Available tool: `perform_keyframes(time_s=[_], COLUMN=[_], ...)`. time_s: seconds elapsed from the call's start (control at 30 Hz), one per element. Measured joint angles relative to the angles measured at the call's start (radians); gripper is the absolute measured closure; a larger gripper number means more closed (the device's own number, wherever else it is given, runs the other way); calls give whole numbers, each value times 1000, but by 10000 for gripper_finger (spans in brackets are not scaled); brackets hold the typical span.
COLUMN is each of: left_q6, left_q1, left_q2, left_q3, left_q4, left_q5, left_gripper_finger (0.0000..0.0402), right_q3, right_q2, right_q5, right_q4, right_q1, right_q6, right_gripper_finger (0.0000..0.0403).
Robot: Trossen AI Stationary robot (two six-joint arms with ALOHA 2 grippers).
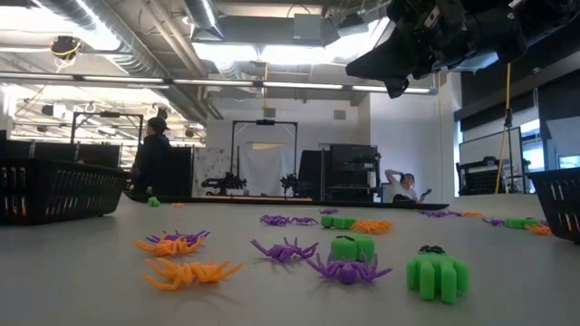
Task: Sort Halloween decoration
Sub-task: Put the purple spider toy into the bottom left black basket
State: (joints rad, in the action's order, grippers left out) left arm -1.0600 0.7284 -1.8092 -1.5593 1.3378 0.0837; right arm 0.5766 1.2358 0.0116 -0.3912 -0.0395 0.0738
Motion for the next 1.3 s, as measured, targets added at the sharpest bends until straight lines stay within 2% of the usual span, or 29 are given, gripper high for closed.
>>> perform_keyframes(time_s=[0.17,0.3,0.37,0.5,0.63,0.83,1.03,1.3], left_q6=[90,209,323,532,516,463,473,545], left_q1=[-11,-77,-120,-208,-271,-315,-350,-351], left_q2=[119,141,135,131,130,131,123,-4], left_q3=[0,1,30,199,400,567,609,610], left_q4=[-126,-201,-321,-690,-868,-1117,-1143,-1160], left_q5=[240,282,244,61,-82,-132,-98,-111], left_gripper_finger=[287,287,287,287,287,289,297,298], right_q3=[0,0,0,0,0,0,0,0], right_q2=[0,0,0,0,0,0,0,0], right_q5=[0,0,0,0,0,-10,-11,-39], right_q4=[1,3,5,6,27,37,36,35], right_q1=[0,0,0,0,0,0,1,1], right_q6=[0,-3,-3,-3,-3,-4,-4,-5], right_gripper_finger=[398,398,398,398,398,398,398,398])
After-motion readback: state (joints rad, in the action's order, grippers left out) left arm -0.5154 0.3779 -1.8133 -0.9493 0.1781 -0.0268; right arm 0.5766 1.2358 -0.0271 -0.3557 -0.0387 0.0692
